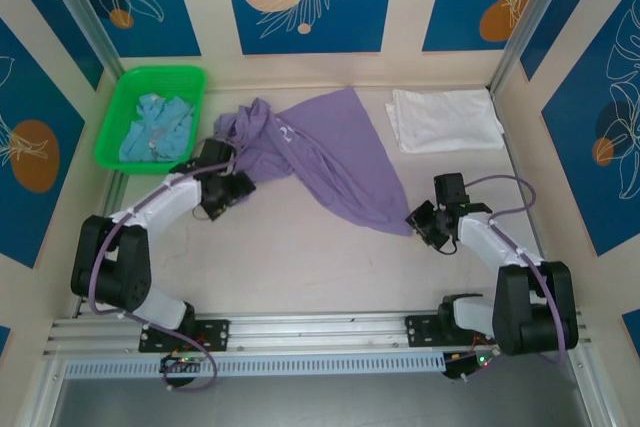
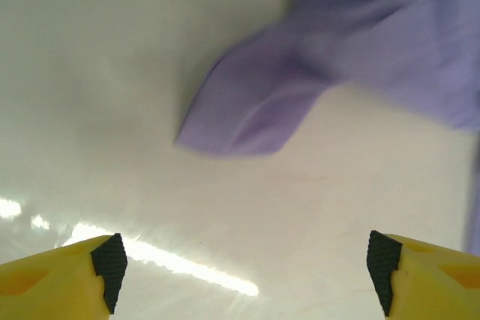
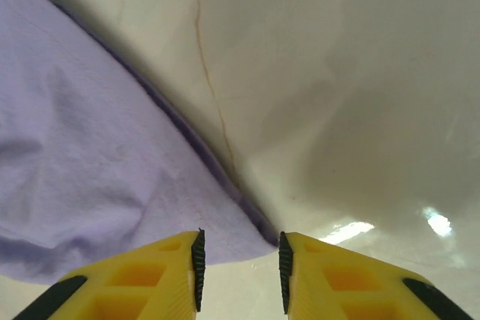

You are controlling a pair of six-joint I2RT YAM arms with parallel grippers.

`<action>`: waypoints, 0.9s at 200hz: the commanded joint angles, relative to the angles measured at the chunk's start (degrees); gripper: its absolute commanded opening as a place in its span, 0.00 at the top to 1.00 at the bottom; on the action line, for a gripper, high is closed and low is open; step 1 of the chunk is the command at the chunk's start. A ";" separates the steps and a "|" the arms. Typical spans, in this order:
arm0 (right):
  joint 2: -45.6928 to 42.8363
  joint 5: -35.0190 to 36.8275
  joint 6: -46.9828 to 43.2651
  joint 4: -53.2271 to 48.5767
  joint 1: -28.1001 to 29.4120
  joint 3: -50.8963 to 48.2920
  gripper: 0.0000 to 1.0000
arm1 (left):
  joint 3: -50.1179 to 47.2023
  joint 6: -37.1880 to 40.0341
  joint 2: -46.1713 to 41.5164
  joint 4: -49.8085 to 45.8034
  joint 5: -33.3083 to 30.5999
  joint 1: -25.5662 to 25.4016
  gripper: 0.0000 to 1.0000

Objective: Fold and stack the t-shirts

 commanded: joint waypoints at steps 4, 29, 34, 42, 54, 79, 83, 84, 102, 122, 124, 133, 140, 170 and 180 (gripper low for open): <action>3.47 -3.81 -3.40 2.47 -0.23 0.30 0.67 | -5.82 -7.04 -3.32 8.42 6.83 1.27 0.17; 4.48 -1.96 -3.40 2.57 0.84 0.00 0.68 | -9.16 -7.28 -8.00 7.54 2.32 1.61 0.19; 4.46 -1.76 -3.26 2.66 1.13 -0.17 0.68 | -9.66 -7.34 -8.86 7.11 1.10 1.78 0.19; 4.58 -1.24 -3.18 2.58 1.47 -0.20 0.68 | -10.69 -7.43 -10.00 7.35 0.52 2.22 0.19; 5.33 -0.85 -3.34 2.60 1.79 -0.04 0.68 | -12.51 -8.15 -11.05 8.76 1.22 3.03 0.20; 7.15 0.03 -4.06 2.83 1.92 0.84 0.72 | -13.66 -7.24 -10.67 10.90 3.75 5.25 0.25; 7.36 0.24 -4.09 2.76 1.96 0.91 0.73 | -13.56 -7.02 -10.29 11.06 4.18 5.55 0.27; 7.41 0.34 -4.06 2.76 1.96 0.95 0.74 | -13.56 -6.91 -10.27 11.03 4.27 5.65 0.27; 7.90 0.72 -4.19 2.92 2.05 1.21 0.85 | -13.13 -6.25 -8.88 12.13 5.91 6.84 0.32; 7.98 0.67 -4.28 3.36 2.09 1.26 0.94 | -12.20 -5.50 -6.72 13.17 7.32 8.63 0.34; 8.03 0.63 -4.37 3.37 2.13 1.33 0.95 | -12.07 -5.40 -6.56 13.42 7.59 8.87 0.34; 8.04 0.66 -4.40 3.46 2.16 1.42 0.98 | -11.76 -4.86 -5.63 14.69 8.85 9.95 0.35; 8.10 0.67 -4.48 3.55 2.23 1.35 1.00 | -11.15 -4.12 -4.78 15.36 9.18 10.31 0.36; 8.04 0.54 -4.63 3.72 2.23 1.28 1.00 | -8.36 -1.81 -0.41 15.33 9.55 10.50 0.39; 8.07 0.50 -4.62 3.81 2.23 1.30 1.00 | -8.32 -1.92 0.86 16.94 10.11 10.75 0.40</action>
